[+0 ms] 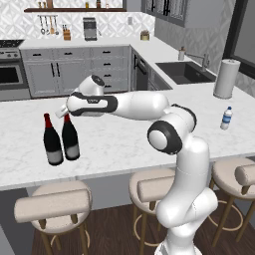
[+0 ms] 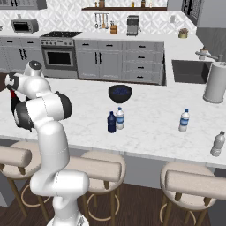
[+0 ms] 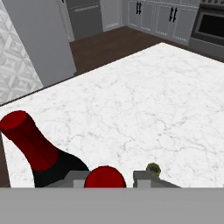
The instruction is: Move the plastic bottles in the middle to the plastics group, and the glass bottles in the middle to the glass group.
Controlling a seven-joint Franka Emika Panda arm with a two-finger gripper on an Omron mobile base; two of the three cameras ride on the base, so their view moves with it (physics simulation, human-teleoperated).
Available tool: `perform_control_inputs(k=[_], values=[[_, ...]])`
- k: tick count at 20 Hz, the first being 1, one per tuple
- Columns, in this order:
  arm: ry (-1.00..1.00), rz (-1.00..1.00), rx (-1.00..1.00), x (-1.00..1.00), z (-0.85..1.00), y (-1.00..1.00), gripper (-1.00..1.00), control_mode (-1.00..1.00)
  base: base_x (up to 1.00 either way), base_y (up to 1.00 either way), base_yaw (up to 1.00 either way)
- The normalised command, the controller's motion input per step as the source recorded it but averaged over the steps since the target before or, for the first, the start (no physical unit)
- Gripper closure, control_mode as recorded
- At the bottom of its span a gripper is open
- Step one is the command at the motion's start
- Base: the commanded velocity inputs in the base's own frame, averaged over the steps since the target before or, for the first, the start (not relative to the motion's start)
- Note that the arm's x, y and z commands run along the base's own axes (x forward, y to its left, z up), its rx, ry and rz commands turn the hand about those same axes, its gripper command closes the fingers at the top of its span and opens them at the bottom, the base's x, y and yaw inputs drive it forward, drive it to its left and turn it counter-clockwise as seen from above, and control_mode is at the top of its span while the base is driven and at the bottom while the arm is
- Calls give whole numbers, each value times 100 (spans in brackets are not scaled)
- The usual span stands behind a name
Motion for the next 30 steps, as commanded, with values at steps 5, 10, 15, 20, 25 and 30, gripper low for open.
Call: perform_control_inputs(k=[5,10,15,20,25,30], values=[[0,0,0,0,0,0,-100,-100,0,0,0],[0,0,0,0,0,0,-100,-100,0,0,0],[-5,0,0,-56,4,-8,-100,-100,0,0,0],[-4,-18,0,-69,24,-72,-100,-100,0,0,0],[0,-33,0,-72,3,-100,-100,-100,0,0,0],[9,-47,1,-51,8,-100,-100,-100,0,0,0]])
